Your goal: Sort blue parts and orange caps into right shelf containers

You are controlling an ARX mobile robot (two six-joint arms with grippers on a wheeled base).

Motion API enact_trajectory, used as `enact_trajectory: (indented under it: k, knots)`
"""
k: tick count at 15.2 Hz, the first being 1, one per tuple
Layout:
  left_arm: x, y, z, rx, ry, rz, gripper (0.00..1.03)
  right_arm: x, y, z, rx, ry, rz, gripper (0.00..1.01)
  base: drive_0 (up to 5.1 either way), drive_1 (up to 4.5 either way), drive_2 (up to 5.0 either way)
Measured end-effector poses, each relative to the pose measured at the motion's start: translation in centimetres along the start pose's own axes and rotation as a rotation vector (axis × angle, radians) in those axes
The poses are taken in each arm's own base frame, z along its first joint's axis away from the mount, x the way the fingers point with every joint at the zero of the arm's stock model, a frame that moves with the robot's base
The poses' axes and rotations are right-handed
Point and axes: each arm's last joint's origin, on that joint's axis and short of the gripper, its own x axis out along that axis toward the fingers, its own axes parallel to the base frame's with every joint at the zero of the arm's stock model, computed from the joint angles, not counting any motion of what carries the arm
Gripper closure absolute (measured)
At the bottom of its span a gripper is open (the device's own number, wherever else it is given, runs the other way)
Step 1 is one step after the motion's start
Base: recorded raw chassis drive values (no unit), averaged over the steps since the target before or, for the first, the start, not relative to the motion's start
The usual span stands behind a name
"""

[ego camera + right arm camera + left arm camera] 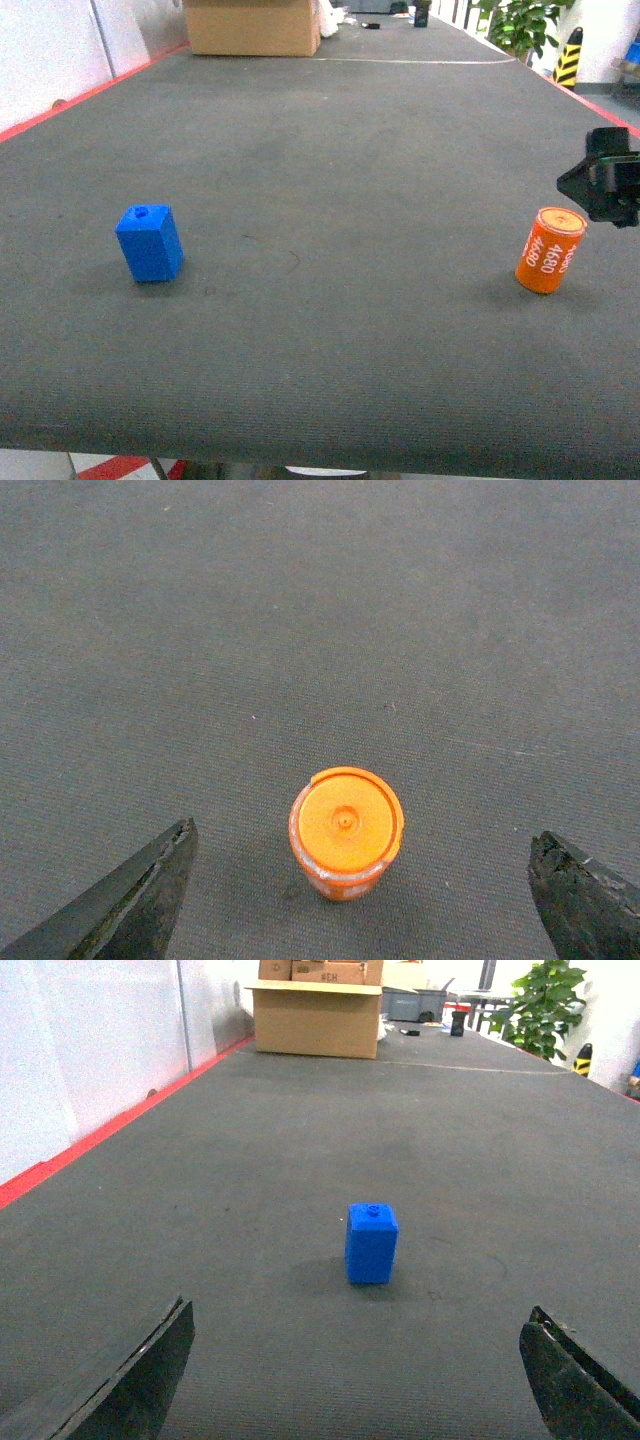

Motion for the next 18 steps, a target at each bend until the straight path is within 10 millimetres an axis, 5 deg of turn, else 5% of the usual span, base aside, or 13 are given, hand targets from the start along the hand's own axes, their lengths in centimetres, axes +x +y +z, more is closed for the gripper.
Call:
enact_trajectory:
  k: [6, 11, 16, 18]
  knots:
    - [0.0, 0.0, 0.0, 0.000, 0.000, 0.000, 0.05, 6.1, -0.3, -0.3, 0.040, 0.087, 0.023, 0.03, 0.0, 0.00, 0.0]
    - [0.0, 0.0, 0.0, 0.000, 0.000, 0.000, 0.05, 8.4, -0.5, -2.7, 0.059, 0.143, 0.003, 0.03, 0.0, 0.00, 0.0]
    - [0.0, 0.0, 0.0, 0.000, 0.000, 0.000, 0.05, 8.4, -0.4, -2.8, 0.057, 0.103, -0.008, 0.56, 0.0, 0.00, 0.0]
    - [0.0, 0.0, 0.0, 0.000, 0.000, 0.000, 0.05, 6.3, -0.1, -3.3, 0.059, 0.041, 0.007, 0.57, 0.0, 0.00, 0.0]
